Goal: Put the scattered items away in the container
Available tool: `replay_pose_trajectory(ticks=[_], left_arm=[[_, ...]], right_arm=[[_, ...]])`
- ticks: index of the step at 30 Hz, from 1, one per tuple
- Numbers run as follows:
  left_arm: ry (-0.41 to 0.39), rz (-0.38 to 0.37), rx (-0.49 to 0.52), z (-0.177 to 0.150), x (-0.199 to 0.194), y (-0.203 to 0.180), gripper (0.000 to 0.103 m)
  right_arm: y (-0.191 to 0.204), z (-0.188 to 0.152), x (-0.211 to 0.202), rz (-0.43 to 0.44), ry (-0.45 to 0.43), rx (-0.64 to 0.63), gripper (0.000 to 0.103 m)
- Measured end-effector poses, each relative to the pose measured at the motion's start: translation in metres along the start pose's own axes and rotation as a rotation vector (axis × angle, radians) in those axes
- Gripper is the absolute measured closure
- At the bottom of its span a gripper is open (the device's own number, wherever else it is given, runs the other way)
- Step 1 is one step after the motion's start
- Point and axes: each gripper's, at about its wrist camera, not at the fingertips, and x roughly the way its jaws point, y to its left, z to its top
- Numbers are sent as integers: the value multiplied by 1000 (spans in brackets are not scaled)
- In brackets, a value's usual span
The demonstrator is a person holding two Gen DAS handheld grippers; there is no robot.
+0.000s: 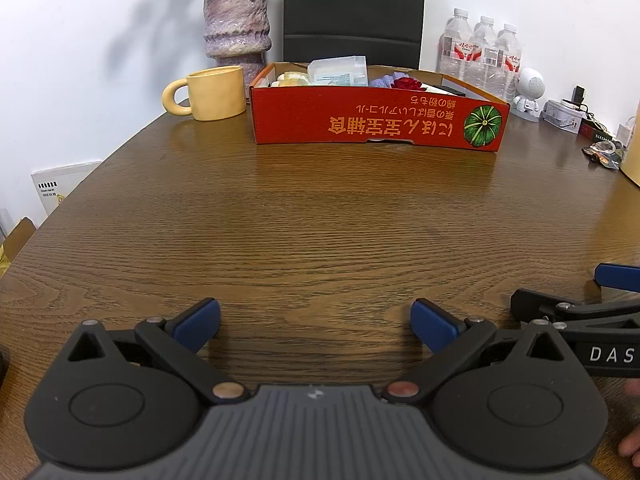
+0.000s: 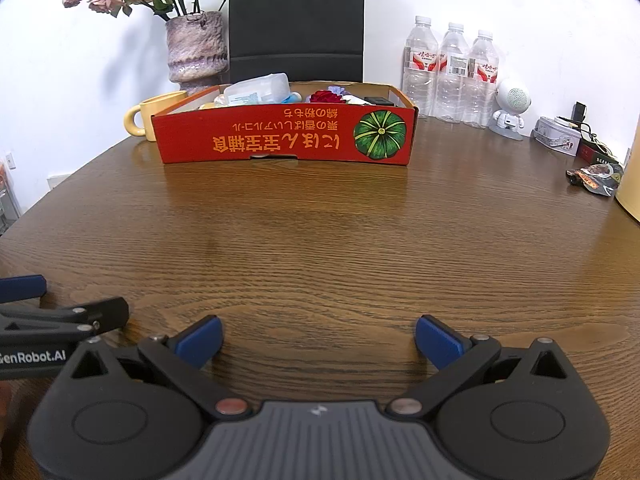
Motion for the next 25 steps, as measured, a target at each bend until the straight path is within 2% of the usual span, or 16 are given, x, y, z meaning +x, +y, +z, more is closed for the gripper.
replay_pose_trajectory(ticks=[25], left_arm=[[0, -3, 1, 0, -1, 1, 0]], right_arm=[[1, 0, 1, -16, 0, 12, 0]])
